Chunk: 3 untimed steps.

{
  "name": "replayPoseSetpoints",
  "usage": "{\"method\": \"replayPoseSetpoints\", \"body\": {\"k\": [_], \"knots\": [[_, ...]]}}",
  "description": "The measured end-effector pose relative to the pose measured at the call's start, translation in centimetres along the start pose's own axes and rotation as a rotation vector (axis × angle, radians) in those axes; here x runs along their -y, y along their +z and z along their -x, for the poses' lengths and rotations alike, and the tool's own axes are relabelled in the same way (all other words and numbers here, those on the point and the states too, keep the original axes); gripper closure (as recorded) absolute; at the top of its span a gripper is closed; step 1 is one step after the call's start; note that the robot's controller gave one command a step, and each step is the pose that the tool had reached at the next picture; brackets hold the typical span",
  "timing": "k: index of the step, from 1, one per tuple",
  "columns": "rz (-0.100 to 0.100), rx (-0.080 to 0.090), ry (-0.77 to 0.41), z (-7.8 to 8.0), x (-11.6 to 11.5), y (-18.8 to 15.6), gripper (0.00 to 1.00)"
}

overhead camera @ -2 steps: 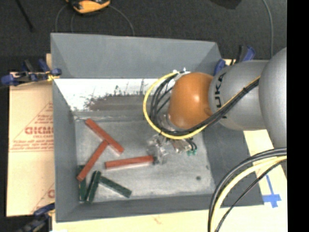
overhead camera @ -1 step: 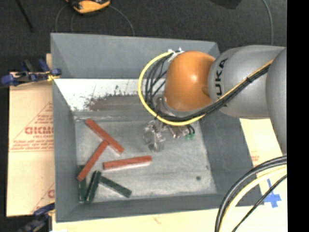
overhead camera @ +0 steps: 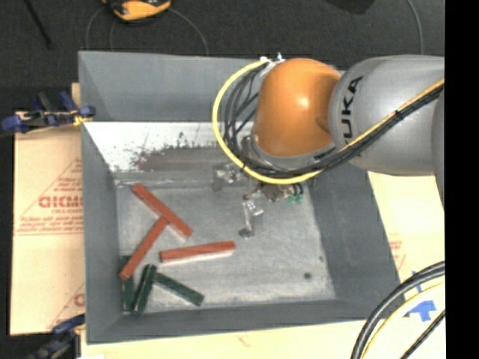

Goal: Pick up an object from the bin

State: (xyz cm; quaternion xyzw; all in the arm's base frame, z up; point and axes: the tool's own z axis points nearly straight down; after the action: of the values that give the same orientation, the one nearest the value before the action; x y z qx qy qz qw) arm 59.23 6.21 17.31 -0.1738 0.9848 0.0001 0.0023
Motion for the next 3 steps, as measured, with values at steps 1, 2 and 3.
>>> {"method": "replayPoseSetpoints", "body": {"k": [1,2,3], "knots": [[0.001,0.000,0.000,0.0,0.0,0.0,0.00],[-0.002,0.007,-0.026,-1.9,-1.6,4.1,0.00],[0.001,0.001,-0.051,-2.9,-2.7,10.2,1.00]]}}
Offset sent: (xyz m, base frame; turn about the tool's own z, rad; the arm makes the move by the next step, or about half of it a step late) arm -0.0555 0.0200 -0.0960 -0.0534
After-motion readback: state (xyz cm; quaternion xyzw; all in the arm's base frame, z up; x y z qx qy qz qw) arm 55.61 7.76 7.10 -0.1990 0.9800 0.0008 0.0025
